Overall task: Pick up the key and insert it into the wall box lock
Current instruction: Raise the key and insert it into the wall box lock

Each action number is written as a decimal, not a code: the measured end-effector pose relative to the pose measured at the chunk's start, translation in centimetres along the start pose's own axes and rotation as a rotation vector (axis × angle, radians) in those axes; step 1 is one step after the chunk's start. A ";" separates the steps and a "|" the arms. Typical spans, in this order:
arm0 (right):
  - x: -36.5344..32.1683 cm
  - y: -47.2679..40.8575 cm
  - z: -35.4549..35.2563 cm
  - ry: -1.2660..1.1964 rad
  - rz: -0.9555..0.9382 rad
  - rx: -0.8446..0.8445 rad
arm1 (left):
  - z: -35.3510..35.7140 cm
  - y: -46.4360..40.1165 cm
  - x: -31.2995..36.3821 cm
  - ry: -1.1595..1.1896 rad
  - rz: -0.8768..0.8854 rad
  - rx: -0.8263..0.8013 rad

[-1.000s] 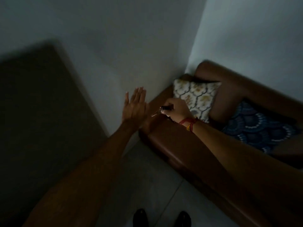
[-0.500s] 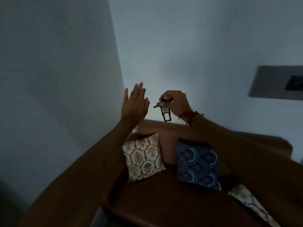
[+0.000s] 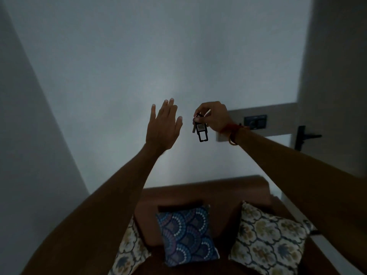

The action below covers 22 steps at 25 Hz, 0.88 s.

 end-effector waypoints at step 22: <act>28.9 -6.4 -20.8 0.340 0.094 0.166 | 20.0 -23.9 23.2 0.064 0.177 0.065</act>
Point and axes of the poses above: each hand's wrist, its own y-axis away from the middle knuckle, its own z-axis out of the palm, x = y × z, the point moved 7 cm from there along -y, towards the middle knuckle, and after that the axes turned 11 degrees about -z, right-handed, at the moved point
